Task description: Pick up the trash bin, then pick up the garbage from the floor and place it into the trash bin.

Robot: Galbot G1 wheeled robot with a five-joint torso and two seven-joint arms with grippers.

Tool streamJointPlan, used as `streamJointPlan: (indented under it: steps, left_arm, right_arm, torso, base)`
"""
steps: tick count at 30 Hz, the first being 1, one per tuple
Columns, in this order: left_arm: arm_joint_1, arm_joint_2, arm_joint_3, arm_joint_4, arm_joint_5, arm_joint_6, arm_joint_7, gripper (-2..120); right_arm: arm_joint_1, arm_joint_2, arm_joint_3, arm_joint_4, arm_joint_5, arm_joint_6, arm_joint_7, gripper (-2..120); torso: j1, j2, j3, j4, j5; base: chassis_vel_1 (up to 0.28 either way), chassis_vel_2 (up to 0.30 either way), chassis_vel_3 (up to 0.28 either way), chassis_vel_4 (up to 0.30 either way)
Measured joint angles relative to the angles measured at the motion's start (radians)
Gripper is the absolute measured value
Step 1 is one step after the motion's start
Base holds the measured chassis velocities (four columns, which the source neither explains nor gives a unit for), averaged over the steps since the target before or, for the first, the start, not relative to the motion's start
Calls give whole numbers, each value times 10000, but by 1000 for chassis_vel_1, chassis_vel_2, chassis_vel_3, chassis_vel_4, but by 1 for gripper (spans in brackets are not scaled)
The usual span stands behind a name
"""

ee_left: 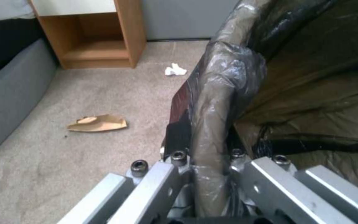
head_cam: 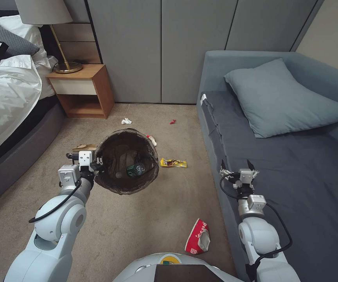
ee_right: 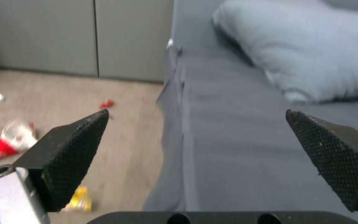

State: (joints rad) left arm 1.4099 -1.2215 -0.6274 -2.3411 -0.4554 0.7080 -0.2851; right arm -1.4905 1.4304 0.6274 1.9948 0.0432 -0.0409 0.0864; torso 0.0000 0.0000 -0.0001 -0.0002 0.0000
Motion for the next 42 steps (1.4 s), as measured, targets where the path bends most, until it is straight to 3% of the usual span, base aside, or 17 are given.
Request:
streamJointPlan:
  steps: [1,6,13,24,42]
  left_arm:
    - [0,0,0,0,0,0,0,0]
    - [-67,23,4,143,-7,-15,-4,0]
    - [-75,-18,69,171,-7,-24,-15,0]
    - [26,16,18,143,-29,-28,-30,0]
    - [57,-51,84,158,32,-19,-35,0]
  right_arm:
    - [0,0,0,0,0,0,0,100]
    - [171,-623,-1032,555,1384,-2324,809,100]
    - [421,-1074,-1988,331,3265,-3836,1624,100]
    - [1391,-1627,-3201,-1000,5768,-4888,2707,100]
    - [1474,-1157,-3319,-2179,5867,-4967,3365,100]
  torso:
    - [0,0,0,0,0]
    - [0,0,1,2,0]
    - [0,0,1,1,0]
    - [0,0,1,2,0]
    - [0,0,2,1,0]
  base:
    - [55,-45,-33,31]
    - [0,0,0,0]
    - [0,0,0,0]
    - [0,0,0,0]
    - [0,0,0,0]
